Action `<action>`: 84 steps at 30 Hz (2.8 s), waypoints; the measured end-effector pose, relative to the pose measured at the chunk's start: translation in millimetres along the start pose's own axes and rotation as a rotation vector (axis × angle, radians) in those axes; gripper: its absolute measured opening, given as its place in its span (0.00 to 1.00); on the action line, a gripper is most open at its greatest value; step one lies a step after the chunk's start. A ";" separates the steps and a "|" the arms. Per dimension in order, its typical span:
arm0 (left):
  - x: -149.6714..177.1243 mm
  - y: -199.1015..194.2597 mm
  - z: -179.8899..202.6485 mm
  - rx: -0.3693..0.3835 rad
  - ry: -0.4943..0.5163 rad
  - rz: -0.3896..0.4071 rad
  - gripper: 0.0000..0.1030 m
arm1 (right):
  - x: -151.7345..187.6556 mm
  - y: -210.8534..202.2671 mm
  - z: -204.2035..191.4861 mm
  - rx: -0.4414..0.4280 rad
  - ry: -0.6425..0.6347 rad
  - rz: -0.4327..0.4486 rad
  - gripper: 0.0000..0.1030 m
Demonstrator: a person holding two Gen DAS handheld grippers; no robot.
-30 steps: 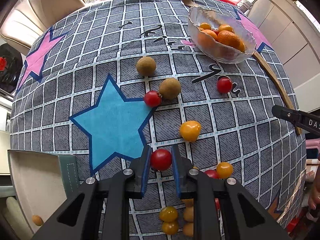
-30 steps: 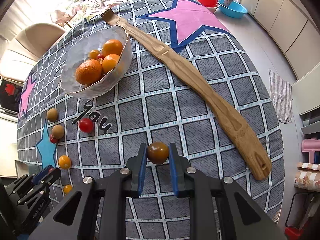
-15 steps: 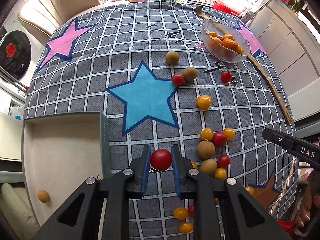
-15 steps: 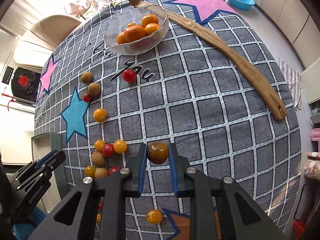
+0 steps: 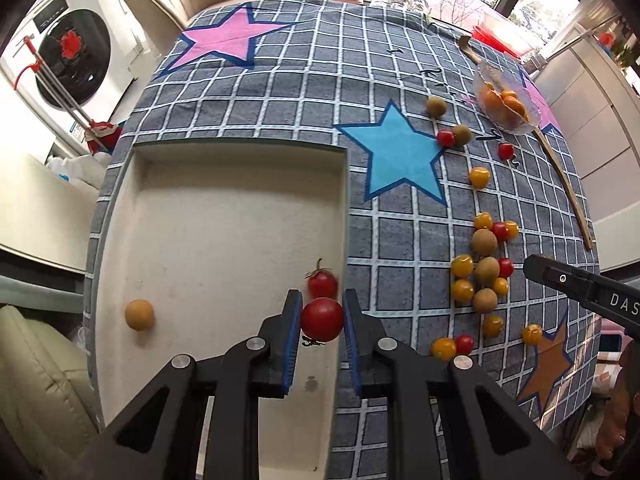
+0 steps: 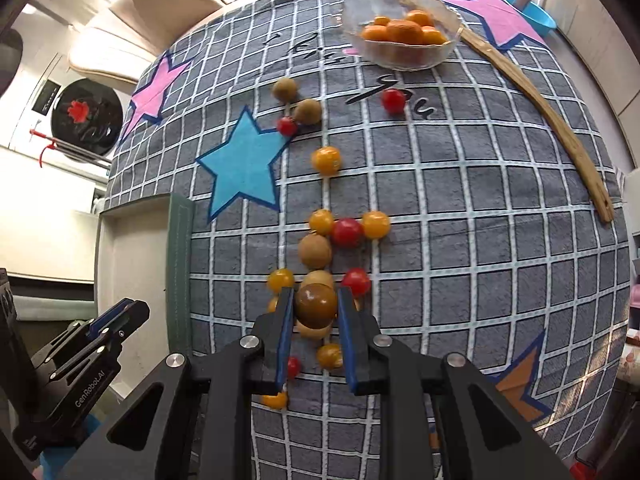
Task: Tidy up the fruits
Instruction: 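Carry both tomatoes into the white tray and open both grippers, then grasp a yellow cherry tomato with the left gripper while the right gripper grasps an orange one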
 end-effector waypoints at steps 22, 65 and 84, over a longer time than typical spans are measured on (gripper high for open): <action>117.7 18.5 -131.1 -0.166 -0.248 -0.109 0.21 | 91.6 91.5 -187.6 -0.012 -0.378 -0.213 0.22; 36.8 -1.5 -35.6 -0.133 0.118 -0.015 0.87 | 22.9 28.4 -101.1 -0.020 -0.123 -0.033 0.88; -53.4 18.6 74.7 -0.015 0.271 -0.007 0.87 | 17.5 -1.7 94.3 0.136 0.206 0.003 0.89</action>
Point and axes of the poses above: each gripper's, at about its wrist camera, not at the fingertips, and y roughly the way its jaws point, z to its right, x to its underside, the point moved 5 cm from there along y, roughly the way its jaws point, and after that the axes turned 14 degrees about y, right-handed, at the moved point
